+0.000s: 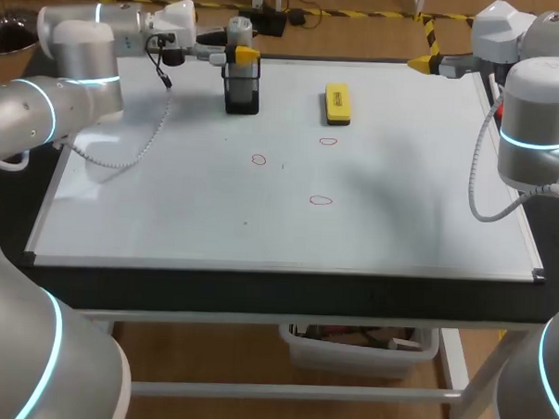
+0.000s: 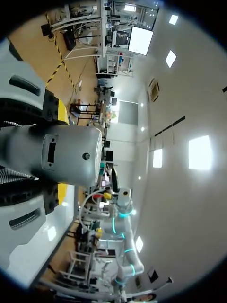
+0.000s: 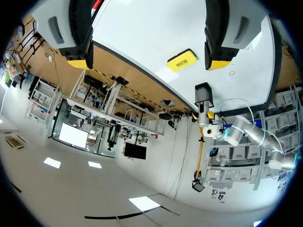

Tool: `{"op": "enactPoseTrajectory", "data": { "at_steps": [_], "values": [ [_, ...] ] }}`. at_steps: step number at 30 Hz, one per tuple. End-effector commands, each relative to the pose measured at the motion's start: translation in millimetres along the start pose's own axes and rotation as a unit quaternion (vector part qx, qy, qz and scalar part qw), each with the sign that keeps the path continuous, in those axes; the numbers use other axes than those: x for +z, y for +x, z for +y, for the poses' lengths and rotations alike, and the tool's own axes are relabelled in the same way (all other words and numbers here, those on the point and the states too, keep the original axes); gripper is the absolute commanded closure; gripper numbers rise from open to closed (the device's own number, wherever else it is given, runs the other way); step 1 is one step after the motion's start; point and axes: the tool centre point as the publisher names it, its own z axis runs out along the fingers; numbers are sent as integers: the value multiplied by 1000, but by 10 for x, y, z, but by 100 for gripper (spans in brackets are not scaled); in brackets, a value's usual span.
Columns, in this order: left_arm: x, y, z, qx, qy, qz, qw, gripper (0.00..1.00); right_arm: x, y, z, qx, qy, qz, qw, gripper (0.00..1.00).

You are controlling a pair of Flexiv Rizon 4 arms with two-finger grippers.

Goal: Pick up the inspection probe, press it on each red-marked spot on the whiteboard one by one, put down the probe, pick up the eraser, and wipe off all the red marks.

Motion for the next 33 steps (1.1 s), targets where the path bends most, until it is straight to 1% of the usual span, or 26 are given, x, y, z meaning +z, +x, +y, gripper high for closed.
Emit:
{"op": "enactPoseTrajectory", "data": {
  "at_steps": [1, 6, 8, 15, 20, 27, 29, 33],
  "values": [
    [-38, -34, 12, 3, 0, 8, 1000, 100, 1, -3, 1, 0, 1, 0, 1000, 0],
    [-65, -15, -38, 10, -3, 13, 1000, 100, 1, -3, 1, 0, 1, 0, 1000, 0],
    [-64, -5, -65, 15, -15, 15, 1000, 100, 1, -3, 1, 0, 1, 0, 1000, 0],
    [-54, 41, -190, 19, -12, 23, 999, 100, 1, -3, 1, 0, 1, 0, 1000, 0],
    [-32, 59, -238, 18, -16, 26, 999, 100, 1, -3, 1, 0, 1, 0, 1000, 0],
    [-14, 169, -418, 28, -14, 28, 999, 100, 1, -3, 1, 0, 1, 0, 1000, 0],
    [-6, 188, -467, 29, -22, 23, 999, 100, 1, -3, 1, 0, 1, 0, 1000, 0],
    [-9, 239, -557, 33, -23, 22, 999, 100, 1, -3, 1, 0, 1, 0, 1000, 0]
  ]
}}
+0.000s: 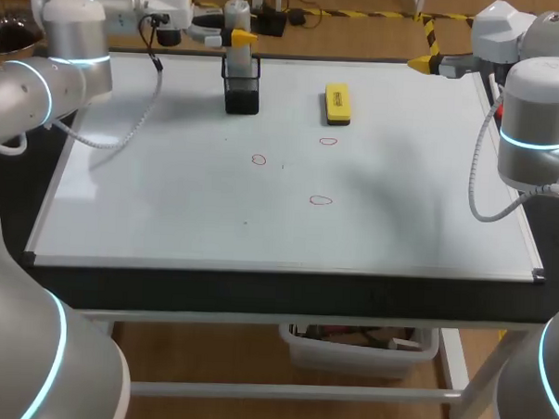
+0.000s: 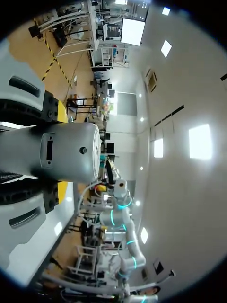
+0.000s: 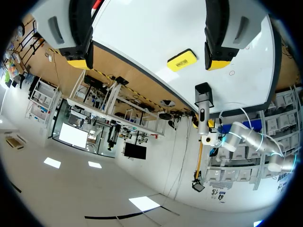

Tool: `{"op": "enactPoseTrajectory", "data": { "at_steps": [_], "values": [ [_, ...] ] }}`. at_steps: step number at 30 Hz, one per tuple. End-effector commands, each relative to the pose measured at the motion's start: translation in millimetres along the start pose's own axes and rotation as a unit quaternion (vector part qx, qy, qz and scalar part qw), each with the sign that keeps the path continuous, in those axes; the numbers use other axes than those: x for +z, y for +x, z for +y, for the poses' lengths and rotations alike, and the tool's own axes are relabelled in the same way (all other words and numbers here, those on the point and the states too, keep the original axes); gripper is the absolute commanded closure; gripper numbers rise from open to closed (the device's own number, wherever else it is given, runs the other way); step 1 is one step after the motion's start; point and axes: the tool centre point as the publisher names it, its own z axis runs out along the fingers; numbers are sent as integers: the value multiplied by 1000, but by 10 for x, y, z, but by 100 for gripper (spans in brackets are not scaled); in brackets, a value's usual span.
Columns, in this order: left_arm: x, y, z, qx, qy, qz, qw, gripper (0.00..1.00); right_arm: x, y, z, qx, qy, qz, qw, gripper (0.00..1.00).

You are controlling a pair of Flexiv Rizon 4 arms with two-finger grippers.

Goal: Pick up the inspection probe, press it on each red-marked spot on the whiteboard one by one, put down the probe, pick up the eraser, and wipe off all the red marks.

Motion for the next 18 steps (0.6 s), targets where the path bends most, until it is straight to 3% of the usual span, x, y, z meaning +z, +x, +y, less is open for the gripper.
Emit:
{"op": "enactPoseTrajectory", "data": {
  "at_steps": [1, 18],
  "values": [
    [0, 164, -175, 3, -15, -20, 1000, 100, 1, -4, 1, 0, 1, 0, 1000, 0],
    [-71, 409, -559, 18, 8, -35, 999, 100, 1, -4, 1, 0, 1, 0, 1000, 0]
  ]
}}
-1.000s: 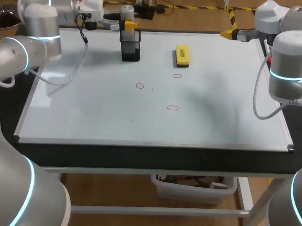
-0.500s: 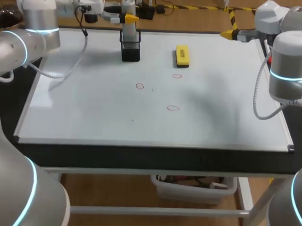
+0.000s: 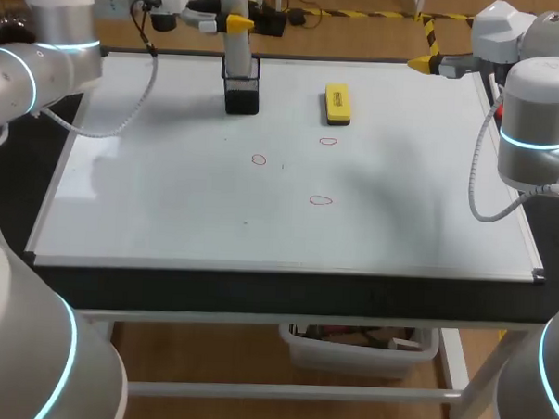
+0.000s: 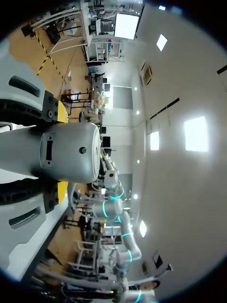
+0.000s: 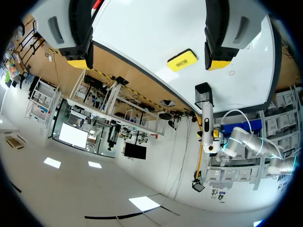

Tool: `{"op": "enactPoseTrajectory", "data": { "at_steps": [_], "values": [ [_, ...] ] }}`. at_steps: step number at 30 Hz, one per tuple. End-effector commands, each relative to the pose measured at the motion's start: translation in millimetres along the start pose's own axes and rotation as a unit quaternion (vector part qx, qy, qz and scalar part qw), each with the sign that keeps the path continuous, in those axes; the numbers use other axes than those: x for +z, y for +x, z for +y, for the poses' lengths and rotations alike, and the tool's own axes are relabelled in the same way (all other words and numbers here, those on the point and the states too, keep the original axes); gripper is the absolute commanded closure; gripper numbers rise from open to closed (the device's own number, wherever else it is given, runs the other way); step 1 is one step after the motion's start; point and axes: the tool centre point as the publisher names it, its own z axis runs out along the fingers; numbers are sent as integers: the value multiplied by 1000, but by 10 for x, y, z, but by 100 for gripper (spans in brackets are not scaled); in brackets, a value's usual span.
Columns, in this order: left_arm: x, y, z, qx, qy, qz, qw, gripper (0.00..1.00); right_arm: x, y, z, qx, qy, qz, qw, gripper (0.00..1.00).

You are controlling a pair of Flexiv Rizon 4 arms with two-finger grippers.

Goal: Pick up the inspection probe, press it on each red-marked spot on the whiteboard one by one, put down the probe, pick up the eraser, and wipe off all the red marks.

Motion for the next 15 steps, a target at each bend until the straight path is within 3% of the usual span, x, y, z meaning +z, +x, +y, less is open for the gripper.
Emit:
{"op": "enactPoseTrajectory", "data": {
  "at_steps": [1, 8, 15],
  "values": [
    [-22, 178, -158, 8, -4, -64, 998, 100, 1, -3, 1, 0, 1, 0, 1000, 0],
    [-125, 237, -361, 23, 4, -75, 997, 100, 1, -3, 1, 0, 1, 0, 1000, 0],
    [-348, 315, -417, 23, 4, -97, 995, 100, 1, -3, 1, 0, 1, 0, 1000, 0]
  ]
}}
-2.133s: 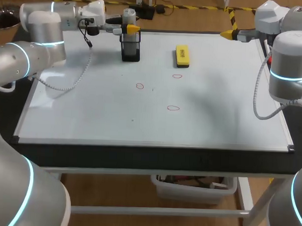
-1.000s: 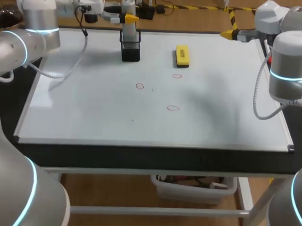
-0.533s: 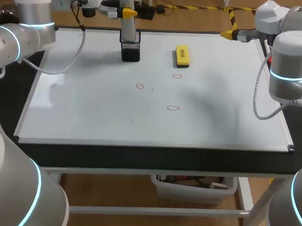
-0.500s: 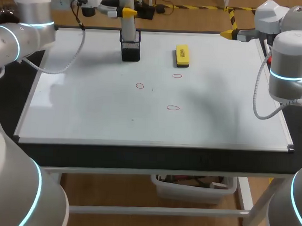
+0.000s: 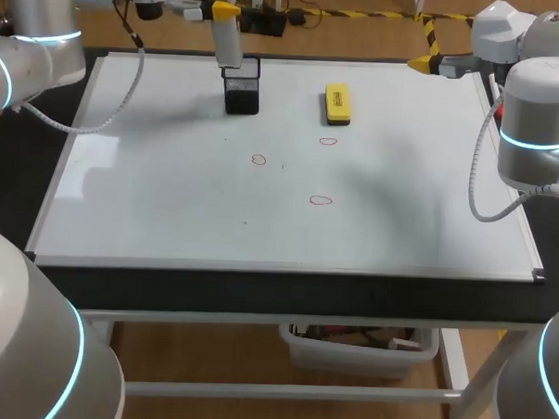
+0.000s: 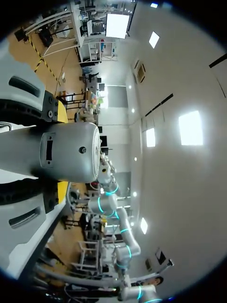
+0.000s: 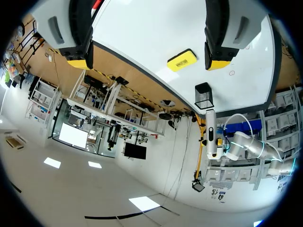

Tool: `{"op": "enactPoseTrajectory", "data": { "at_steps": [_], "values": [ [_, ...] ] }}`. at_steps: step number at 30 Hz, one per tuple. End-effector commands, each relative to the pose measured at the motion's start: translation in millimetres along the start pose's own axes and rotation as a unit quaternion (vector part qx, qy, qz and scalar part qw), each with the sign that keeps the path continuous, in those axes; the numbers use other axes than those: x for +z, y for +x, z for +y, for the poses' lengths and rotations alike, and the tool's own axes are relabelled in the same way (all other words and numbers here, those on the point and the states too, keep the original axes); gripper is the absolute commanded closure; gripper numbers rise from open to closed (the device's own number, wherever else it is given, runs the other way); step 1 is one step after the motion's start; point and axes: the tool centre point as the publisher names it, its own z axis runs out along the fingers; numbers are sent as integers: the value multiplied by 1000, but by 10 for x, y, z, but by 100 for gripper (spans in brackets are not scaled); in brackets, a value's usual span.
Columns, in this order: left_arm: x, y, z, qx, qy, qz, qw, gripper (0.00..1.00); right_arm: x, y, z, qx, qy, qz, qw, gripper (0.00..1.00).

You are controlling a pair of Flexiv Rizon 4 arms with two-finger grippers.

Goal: Pick up the inspection probe, press it on each red-marked spot on the whiteboard one by one, put down the probe, pick up the eraser, and wipe off all the red marks.

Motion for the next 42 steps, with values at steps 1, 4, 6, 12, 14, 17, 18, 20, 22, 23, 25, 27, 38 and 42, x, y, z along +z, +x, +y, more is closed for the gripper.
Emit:
{"op": "enactPoseTrajectory", "data": {
  "at_steps": [1, 4, 6, 12, 14, 17, 18, 20, 22, 23, 25, 27, 38, 42],
  "values": [
    [-138, 168, -79, 2, -8, -101, 995, 100, 1, -3, 1, 0, 1, 0, 1000, 0],
    [-246, 228, -60, 2, -10, -110, 994, 100, 1, -3, 1, 0, 1, 0, 1000, 0],
    [-321, 272, -24, 0, -16, -121, 993, 100, 1, -3, 1, 0, 1, 0, 1000, 0],
    [-553, 405, 88, -3, -19, -144, 989, 100, 1, -3, 1, 0, 1, 0, 1000, 0],
    [-620, 449, 114, -2, -20, -150, 988, 100, 1, -3, 1, 0, 1, 0, 1000, 0],
    [-703, 514, 168, 1, -25, -155, 988, 100, 1, -3, 1, 0, 1, 0, 1000, 0],
    [-725, 535, 190, 1, -26, -156, 987, 100, 1, -3, 1, 0, 1, 0, 1000, 0],
    [-784, 586, 250, 2, -27, -160, 987, 100, 1, -3, 1, 0, 1, 0, 1000, 0],
    [-836, 629, 311, 0, -26, -165, 986, 100, 1, -3, 1, 0, 1, 0, 1000, 0],
    [-859, 646, 342, 0, -26, -167, 986, 100, 1, -3, 1, 0, 1, 0, 1000, 0],
    [-893, 673, 393, 0, -28, -169, 985, 100, 1, -3, 1, 0, 1, 0, 1000, 0],
    [-925, 694, 436, 0, -28, -171, 985, 100, 1, -3, 1, 0, 1, 0, 1000, 0],
    [-1014, 700, 554, -8, -29, -184, 982, 100, 1, -3, 1, 0, 1, 0, 1000, 0],
    [-1014, 700, 554, -8, -29, -184, 982, 100, 1, -3, 1, 0, 1, 0, 1000, 0]
  ]
}}
